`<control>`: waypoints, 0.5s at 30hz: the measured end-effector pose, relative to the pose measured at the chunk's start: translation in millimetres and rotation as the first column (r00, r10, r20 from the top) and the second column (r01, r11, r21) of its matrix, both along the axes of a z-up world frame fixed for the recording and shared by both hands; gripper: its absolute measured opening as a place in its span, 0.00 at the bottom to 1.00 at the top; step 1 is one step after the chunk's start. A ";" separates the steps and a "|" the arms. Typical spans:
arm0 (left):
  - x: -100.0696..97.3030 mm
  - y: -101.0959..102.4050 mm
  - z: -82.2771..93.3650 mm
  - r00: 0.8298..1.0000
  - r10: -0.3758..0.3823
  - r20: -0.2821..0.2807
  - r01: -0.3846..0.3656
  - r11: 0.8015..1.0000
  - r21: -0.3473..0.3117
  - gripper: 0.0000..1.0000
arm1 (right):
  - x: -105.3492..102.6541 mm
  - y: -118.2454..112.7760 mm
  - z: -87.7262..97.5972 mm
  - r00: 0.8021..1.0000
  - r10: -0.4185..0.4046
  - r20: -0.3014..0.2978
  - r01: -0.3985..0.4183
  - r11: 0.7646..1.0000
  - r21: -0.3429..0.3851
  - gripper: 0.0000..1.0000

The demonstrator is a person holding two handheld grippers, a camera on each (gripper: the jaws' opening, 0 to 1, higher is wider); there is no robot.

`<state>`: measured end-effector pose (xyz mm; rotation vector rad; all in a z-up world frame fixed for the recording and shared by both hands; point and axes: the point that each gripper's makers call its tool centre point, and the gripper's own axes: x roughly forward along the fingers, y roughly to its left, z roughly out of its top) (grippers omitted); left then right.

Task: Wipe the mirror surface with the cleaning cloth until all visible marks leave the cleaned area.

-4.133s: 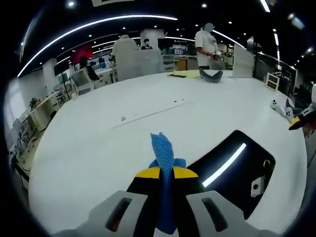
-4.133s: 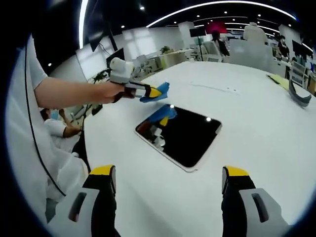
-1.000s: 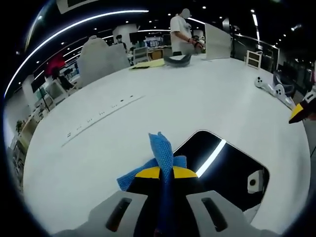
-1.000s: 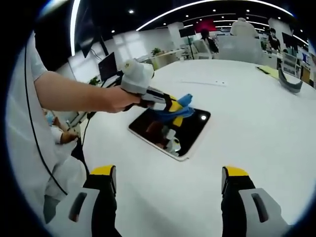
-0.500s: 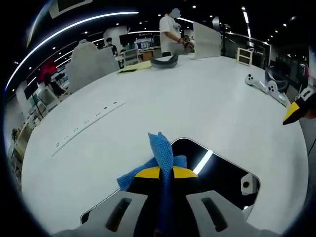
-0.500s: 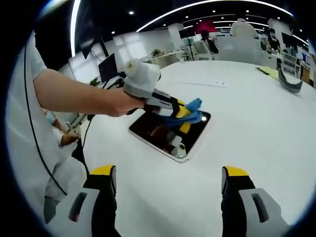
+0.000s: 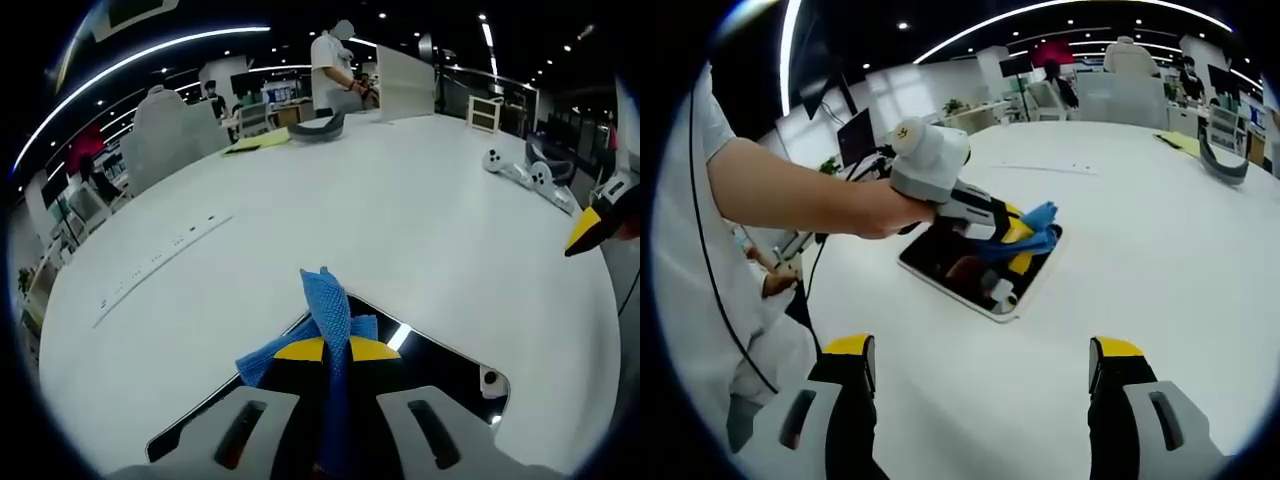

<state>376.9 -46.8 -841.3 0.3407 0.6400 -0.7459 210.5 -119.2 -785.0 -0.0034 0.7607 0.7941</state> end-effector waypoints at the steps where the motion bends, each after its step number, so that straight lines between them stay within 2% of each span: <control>1: -0.9 -2.1 0.0 1.000 -0.001 0.001 0.001 1.000 0.000 0.04 | -0.1 -0.8 -0.4 1.000 -0.001 0.000 0.001 1.000 -0.001 0.88; 10: -7.4 -15.4 -0.1 0.999 -0.041 0.014 0.041 0.999 -0.001 0.04 | -1.3 -4.0 -0.9 1.000 -0.009 -0.004 0.009 1.000 -0.004 0.88; 15: -13.3 -23.5 -0.2 0.995 -0.094 0.029 0.094 0.996 -0.006 0.04 | -0.1 -5.6 -0.6 1.000 -0.013 -0.002 0.013 1.000 -0.004 0.88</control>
